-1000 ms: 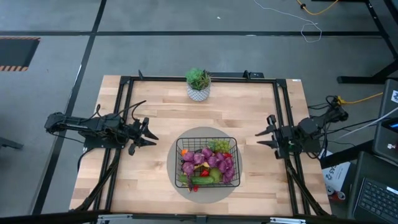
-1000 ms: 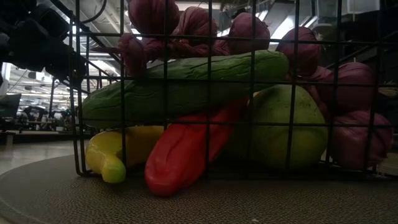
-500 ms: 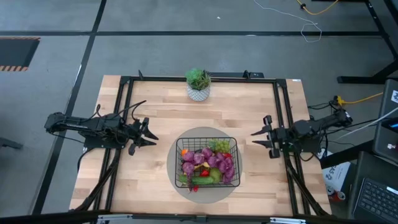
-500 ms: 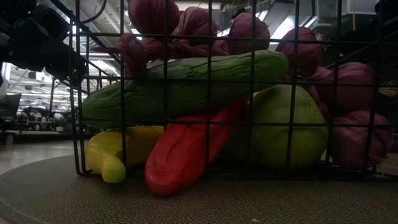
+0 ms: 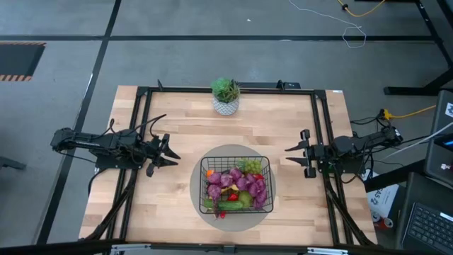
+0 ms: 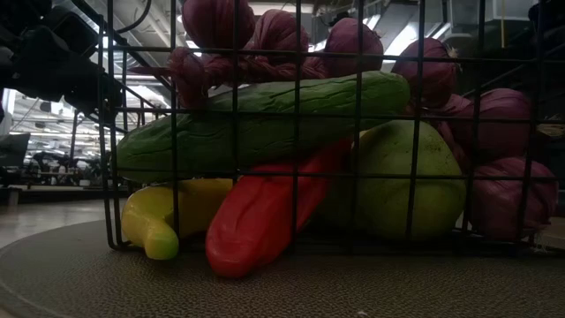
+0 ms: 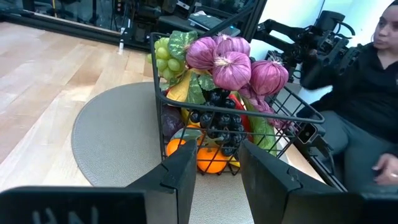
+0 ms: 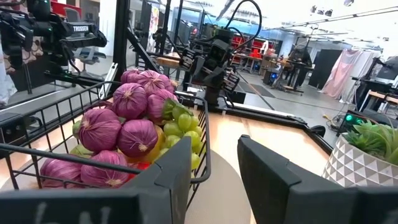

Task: Build produce basket
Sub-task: Return to Home Position

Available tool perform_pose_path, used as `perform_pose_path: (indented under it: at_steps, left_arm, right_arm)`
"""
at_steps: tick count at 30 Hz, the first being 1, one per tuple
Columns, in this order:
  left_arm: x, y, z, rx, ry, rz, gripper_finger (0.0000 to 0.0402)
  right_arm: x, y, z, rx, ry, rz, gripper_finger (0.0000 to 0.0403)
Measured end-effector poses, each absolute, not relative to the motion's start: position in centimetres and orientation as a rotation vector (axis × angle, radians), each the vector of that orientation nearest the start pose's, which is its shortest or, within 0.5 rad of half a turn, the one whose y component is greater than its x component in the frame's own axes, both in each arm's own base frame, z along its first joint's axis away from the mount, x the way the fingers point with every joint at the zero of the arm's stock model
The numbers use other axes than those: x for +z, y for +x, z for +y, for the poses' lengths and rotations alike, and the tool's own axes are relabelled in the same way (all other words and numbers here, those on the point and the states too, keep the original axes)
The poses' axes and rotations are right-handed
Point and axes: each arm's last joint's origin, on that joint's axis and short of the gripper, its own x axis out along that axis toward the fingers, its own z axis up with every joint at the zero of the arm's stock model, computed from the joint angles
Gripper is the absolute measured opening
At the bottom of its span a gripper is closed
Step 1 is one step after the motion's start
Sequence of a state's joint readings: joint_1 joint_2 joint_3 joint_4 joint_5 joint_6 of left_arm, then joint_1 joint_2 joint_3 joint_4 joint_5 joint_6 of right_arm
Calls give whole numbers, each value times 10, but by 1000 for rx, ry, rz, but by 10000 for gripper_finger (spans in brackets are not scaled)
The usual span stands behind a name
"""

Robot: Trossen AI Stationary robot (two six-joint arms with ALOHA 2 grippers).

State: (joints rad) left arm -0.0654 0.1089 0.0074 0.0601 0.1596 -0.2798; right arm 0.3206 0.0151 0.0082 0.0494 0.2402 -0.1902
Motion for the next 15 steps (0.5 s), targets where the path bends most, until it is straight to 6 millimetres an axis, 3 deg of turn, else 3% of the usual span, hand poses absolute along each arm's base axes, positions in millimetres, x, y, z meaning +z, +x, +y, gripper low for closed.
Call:
perform_pose_path:
  at_steps: [15]
  left_arm:
    - [163,103,-11,-217,-281,73,115]
  right_arm:
    - [171,94,24,73,-176,-61,133]
